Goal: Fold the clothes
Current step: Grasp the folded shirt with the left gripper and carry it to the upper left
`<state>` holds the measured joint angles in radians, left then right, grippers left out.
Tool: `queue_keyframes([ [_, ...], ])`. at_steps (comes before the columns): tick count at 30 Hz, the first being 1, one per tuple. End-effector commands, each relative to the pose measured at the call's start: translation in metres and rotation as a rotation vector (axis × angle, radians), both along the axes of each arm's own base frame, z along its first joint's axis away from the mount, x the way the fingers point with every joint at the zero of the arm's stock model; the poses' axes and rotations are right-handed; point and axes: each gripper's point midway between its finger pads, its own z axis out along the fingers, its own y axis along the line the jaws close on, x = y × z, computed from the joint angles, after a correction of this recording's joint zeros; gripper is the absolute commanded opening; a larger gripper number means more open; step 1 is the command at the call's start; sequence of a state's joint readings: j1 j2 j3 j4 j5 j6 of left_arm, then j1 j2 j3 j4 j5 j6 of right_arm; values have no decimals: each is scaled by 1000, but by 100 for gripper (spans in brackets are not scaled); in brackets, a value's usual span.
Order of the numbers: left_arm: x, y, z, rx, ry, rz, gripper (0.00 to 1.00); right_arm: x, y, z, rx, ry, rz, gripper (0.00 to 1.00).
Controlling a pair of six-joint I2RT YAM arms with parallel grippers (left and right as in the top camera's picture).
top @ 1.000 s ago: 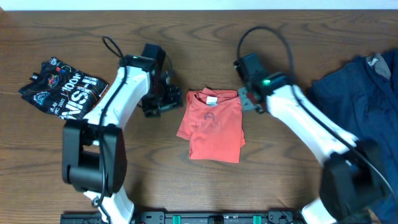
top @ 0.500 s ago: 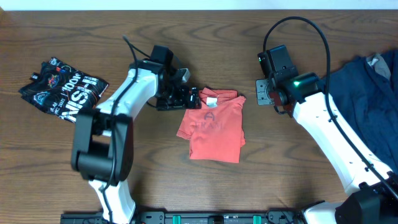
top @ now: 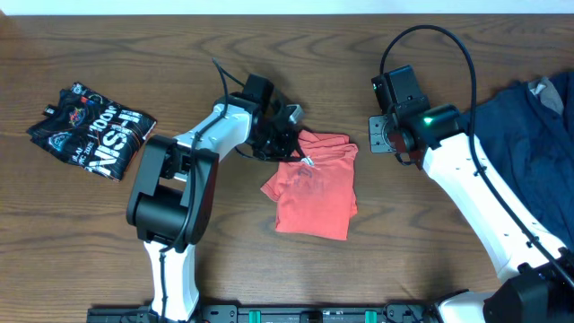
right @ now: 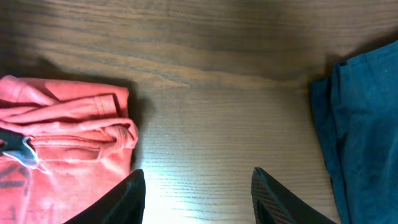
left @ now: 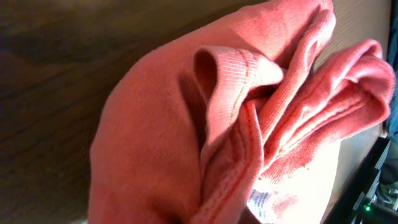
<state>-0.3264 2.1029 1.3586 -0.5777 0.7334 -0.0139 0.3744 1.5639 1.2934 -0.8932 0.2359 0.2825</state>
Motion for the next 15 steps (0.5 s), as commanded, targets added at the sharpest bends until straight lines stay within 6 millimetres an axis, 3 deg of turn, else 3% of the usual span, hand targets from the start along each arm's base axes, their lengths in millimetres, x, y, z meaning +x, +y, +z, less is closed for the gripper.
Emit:
queue_keyframes([
  [1,27,31,7,69,-48,86,6,0,-4,1,7,3,-27,52],
  [7,71,129,55,157,-136,395,6,-5,-8,-1,-13,23,-32,52],
  [15,87,293,124,250,-309,791,6,-5,-8,-1,-16,23,-33,51],
])
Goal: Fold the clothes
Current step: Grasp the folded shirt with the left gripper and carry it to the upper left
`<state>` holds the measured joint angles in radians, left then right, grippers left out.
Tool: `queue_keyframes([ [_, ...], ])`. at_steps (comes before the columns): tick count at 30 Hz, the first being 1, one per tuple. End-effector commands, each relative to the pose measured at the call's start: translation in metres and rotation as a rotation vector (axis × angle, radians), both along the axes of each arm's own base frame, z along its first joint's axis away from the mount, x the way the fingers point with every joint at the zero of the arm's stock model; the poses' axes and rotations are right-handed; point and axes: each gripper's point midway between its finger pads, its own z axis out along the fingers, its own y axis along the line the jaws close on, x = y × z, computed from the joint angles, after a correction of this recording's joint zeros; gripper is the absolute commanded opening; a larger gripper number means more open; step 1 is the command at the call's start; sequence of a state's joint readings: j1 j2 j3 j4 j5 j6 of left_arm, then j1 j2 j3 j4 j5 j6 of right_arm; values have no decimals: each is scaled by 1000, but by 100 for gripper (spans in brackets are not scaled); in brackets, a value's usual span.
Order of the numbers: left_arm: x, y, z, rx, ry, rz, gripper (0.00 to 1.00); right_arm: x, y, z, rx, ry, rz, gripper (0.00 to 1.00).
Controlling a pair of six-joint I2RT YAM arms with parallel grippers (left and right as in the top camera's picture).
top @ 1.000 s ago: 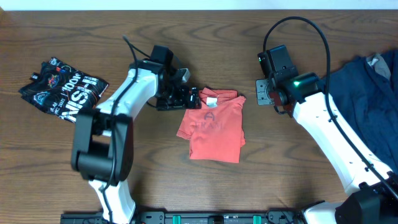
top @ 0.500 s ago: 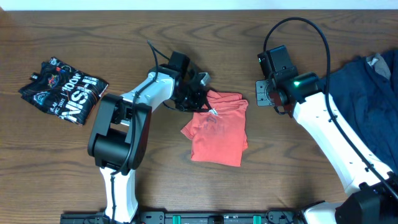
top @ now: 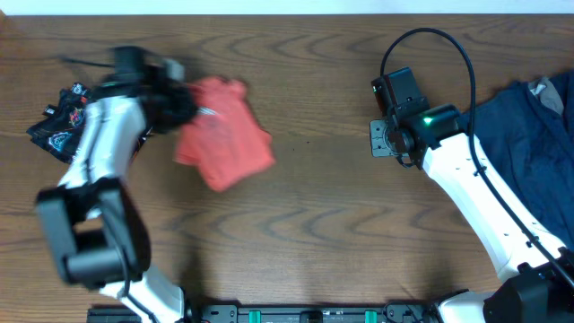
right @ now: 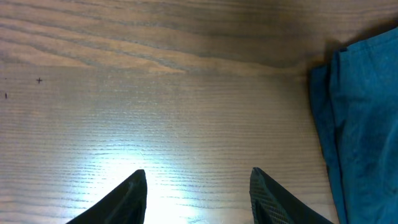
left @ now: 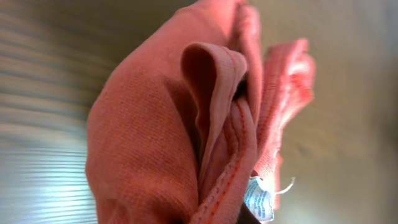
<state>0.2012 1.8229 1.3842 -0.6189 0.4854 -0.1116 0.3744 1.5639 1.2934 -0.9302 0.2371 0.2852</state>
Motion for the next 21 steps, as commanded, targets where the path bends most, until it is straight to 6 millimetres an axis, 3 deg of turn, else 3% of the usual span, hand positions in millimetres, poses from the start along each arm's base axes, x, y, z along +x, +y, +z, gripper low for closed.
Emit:
queue_keyframes([
  [1,6,64,37,70,-110,158,6,2,-5,3,-3,-10,-30,51],
  [6,3,150,62,124,-231,336,6,2,-5,3,-2,-11,-30,52],
  [10,-8,209,60,169,-254,467,13,2,-5,3,-2,-11,-30,52],
  [11,-12,221,56,177,-250,492,24,2,-5,3,-3,-10,-30,52],
  [12,-15,229,53,178,-246,509,45,2,-5,3,-2,-10,-30,52],
  [13,-18,237,49,177,-236,526,92,2,-5,3,-2,-10,-30,51],
  [14,-22,243,46,176,-229,542,98,2,-5,3,-2,-10,-30,52],
  [18,-36,264,42,93,-206,694,98,-1,-6,1,-8,3,-30,52],
  [21,-35,261,44,46,-215,693,98,-2,-7,1,-9,6,-30,53],
])
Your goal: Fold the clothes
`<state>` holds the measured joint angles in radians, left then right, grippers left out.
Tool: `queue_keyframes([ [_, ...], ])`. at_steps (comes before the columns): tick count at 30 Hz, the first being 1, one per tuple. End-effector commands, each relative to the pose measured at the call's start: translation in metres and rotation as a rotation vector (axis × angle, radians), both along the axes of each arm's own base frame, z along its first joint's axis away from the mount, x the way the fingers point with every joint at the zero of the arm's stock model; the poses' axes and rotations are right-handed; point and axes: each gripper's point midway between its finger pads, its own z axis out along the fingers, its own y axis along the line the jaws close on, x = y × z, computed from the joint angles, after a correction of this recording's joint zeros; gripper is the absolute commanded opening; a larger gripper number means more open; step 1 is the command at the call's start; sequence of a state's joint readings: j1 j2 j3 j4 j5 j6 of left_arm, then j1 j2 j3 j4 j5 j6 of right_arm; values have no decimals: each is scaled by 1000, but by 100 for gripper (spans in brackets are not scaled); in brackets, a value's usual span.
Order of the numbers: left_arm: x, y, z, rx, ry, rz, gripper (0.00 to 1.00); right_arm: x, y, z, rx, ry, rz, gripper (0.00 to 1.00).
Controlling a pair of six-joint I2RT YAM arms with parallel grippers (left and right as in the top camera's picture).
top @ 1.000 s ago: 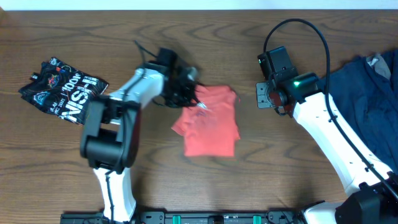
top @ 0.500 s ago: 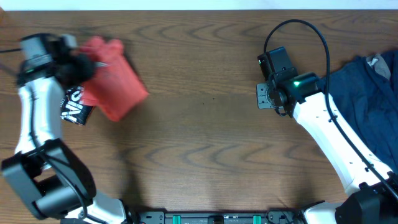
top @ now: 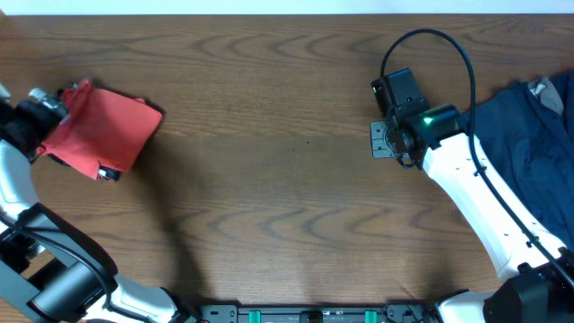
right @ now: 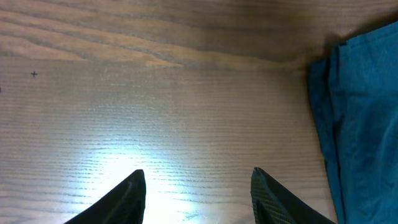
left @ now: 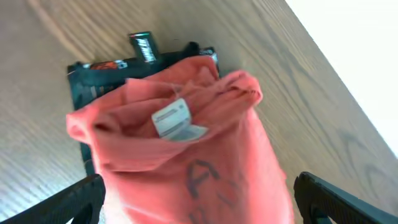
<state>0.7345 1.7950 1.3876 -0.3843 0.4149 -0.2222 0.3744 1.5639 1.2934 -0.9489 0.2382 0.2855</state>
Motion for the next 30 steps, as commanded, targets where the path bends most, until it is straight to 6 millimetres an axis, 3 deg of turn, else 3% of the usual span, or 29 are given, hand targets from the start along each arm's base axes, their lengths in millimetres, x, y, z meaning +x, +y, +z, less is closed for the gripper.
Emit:
queue_keyframes([
  [1,5,-3,5,-71,-39,17,98,2,-5,3,-1,-12,-29,53],
  [4,11,-24,4,-121,-41,-38,98,2,-2,2,15,-9,-23,54],
  [7,19,-56,-2,-169,-7,-105,98,3,4,2,46,-7,-12,56],
  [12,34,-138,-18,-188,96,-281,98,10,24,4,182,-19,-8,75],
  [16,31,-229,-31,-200,221,-476,98,24,50,13,406,-30,44,80],
  [17,21,-256,-38,-189,284,-554,98,28,49,15,449,-35,43,85],
  [19,-3,-282,-51,-144,427,-601,98,32,38,16,477,-35,5,97],
  [22,-45,-305,-63,-45,645,-656,98,27,10,9,475,14,-72,99],
  [24,-72,-321,-64,-53,748,-704,98,12,-9,1,452,84,-117,99],
  [27,-107,-331,-61,-73,882,-740,98,-21,-35,-12,411,225,-212,99],
  [30,-128,-328,-52,-59,955,-748,98,-50,-51,-16,385,341,-285,99],
])
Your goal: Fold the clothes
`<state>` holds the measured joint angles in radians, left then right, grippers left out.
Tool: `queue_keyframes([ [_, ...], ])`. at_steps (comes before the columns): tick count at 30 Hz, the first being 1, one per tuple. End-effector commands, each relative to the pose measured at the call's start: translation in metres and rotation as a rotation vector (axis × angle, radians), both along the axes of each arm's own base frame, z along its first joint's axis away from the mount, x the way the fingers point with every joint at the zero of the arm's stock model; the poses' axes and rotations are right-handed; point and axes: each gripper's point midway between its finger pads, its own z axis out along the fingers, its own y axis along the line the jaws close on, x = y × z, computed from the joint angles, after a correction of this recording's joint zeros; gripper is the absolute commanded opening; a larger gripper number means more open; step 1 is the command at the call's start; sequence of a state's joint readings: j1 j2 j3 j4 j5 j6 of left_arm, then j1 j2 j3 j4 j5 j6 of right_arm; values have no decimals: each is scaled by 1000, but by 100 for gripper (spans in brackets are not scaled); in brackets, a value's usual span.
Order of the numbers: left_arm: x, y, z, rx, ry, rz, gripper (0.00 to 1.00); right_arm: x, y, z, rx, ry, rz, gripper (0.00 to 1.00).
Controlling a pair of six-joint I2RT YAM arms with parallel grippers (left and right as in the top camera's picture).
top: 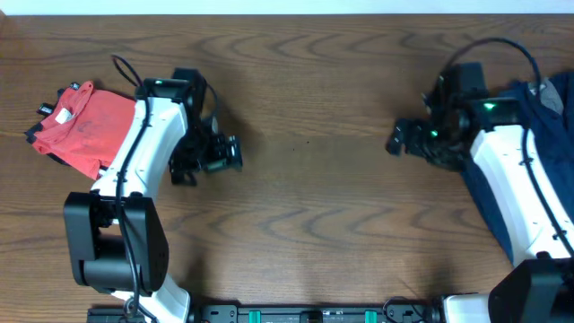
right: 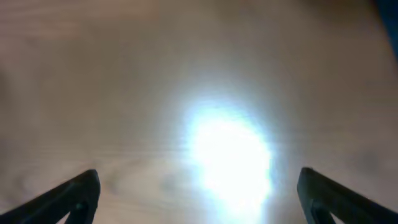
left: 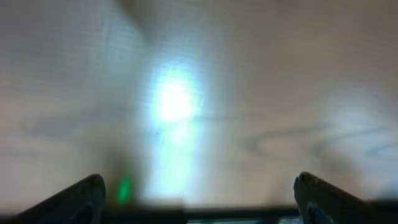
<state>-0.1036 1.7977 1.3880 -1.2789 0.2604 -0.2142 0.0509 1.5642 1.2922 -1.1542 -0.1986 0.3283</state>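
Observation:
The folded red shirt [top: 82, 130] lies at the far left of the table on top of a folded black printed garment [top: 36, 135], of which only an edge shows. My left gripper [top: 208, 157] is open over bare wood to the right of that stack, empty; its wrist view is blurred, with the fingertips [left: 81, 196] far apart. A crumpled dark blue garment [top: 538, 170] lies at the right edge. Beside it my right gripper [top: 408, 139] is open and empty over bare wood, its fingertips [right: 74, 196] wide apart.
The wooden table [top: 305, 224] has a white wall along its far edge. A black rail with green parts [top: 314, 314] runs along the front edge. The right arm's cable [top: 484, 45] loops above the blue garment.
My left gripper has left the red shirt on the black garment and now stands open to the right, over bare wood. My right gripper has moved right and opened wider.
My left gripper held the folded red shirt at the table's middle, then farther left, then over the black garment at the far left. Now the shirt rests there and the gripper is away, open. The right arm stayed put until its latest shift toward the blue garment.

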Motion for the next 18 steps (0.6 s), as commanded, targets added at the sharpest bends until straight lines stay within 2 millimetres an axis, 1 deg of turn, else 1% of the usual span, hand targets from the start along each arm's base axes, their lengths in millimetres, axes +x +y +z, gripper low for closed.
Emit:
queue_keyframes([
  [1,-11,13,8,79,7,-40,98,-16,-11,-2,2,79,-29,99],
  [3,-19,14,17,84,-26,-45,98,-27,-13,1,-11,101,-29,99],
  [5,-27,14,28,77,-89,-45,98,-35,-13,7,-20,83,-20,99],
  [7,-32,15,40,67,-192,-39,98,-40,-10,15,-20,23,-8,99],
  [8,-34,15,47,61,-263,-35,98,-41,-9,21,-21,-34,-4,99],
  [10,-39,16,62,45,-416,-26,98,-41,-11,37,-43,-197,-31,99],
  [12,-43,15,80,25,-601,-21,98,-42,-19,56,-106,-402,-76,92],
  [13,-43,16,90,19,-696,-17,98,-44,-25,68,-150,-513,-99,99],
  [14,-42,16,104,8,-824,-9,98,-45,-32,81,-189,-631,-122,99],
  [15,-42,16,114,-1,-903,-5,98,-46,-36,95,-205,-730,-145,99],
  [16,-43,17,129,-12,-1004,0,98,-51,-40,107,-211,-811,-167,99],
  [18,-57,18,151,-28,-1123,7,98,-70,-43,127,-189,-929,-189,99],
])
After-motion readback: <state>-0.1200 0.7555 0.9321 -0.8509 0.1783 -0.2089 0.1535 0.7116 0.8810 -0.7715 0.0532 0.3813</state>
